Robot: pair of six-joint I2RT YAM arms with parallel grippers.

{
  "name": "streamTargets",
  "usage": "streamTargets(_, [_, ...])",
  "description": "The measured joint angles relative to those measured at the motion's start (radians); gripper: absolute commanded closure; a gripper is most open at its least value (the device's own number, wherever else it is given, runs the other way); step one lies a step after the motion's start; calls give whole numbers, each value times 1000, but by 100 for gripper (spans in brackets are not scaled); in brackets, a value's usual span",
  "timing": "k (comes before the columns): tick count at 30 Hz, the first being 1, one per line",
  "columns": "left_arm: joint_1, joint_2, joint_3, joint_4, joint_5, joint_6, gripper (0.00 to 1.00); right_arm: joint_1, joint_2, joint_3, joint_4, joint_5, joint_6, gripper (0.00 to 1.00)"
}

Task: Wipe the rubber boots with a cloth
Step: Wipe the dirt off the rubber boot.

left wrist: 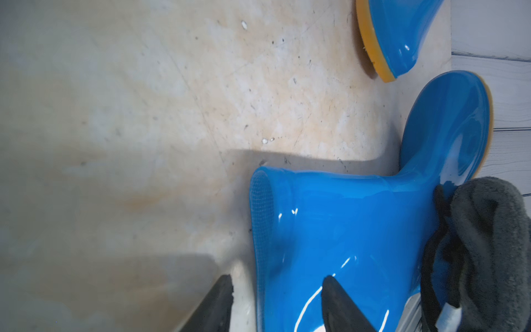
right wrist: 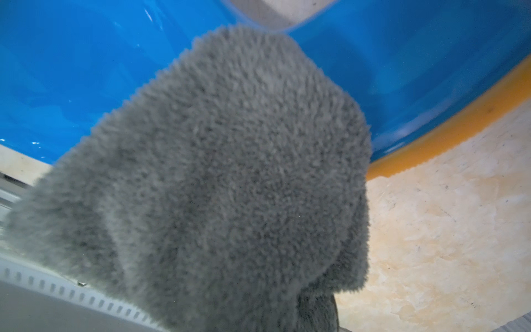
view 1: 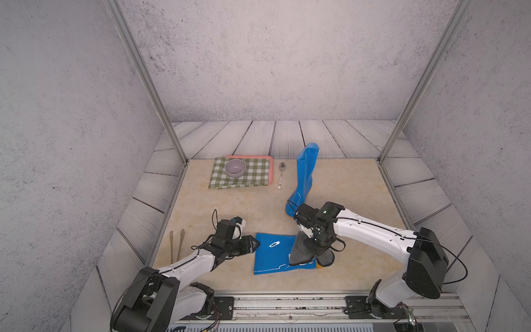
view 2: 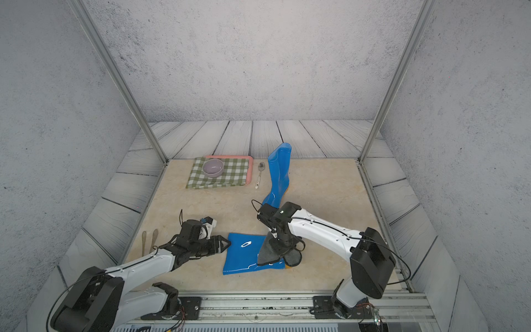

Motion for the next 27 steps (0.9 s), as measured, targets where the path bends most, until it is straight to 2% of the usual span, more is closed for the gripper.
streamTargets(3, [1, 98, 34, 71, 48, 2, 57, -5, 0, 3, 2, 0, -4, 100])
streamTargets(5, [2, 156, 49, 115, 71, 4, 72, -10, 0, 3, 2, 0, -5, 100])
streamTargets(7, [6, 198, 52, 150, 89, 2, 97, -14, -1, 3, 2, 0, -5, 100])
streamTargets(8, [6, 210, 52, 156, 94, -2, 100, -16, -1, 3, 2, 0, -5, 100])
streamTargets(14, [6, 225, 51, 178, 120, -3, 100, -18, -1, 22, 1, -20, -15, 100])
streamTargets(19, [6, 225, 46, 190, 121, -4, 100, 32, 32, 121, 12, -54, -33, 100])
streamTargets(27, [6, 225, 41, 202, 121, -3, 100, 165, 248, 258, 43, -114, -91, 100])
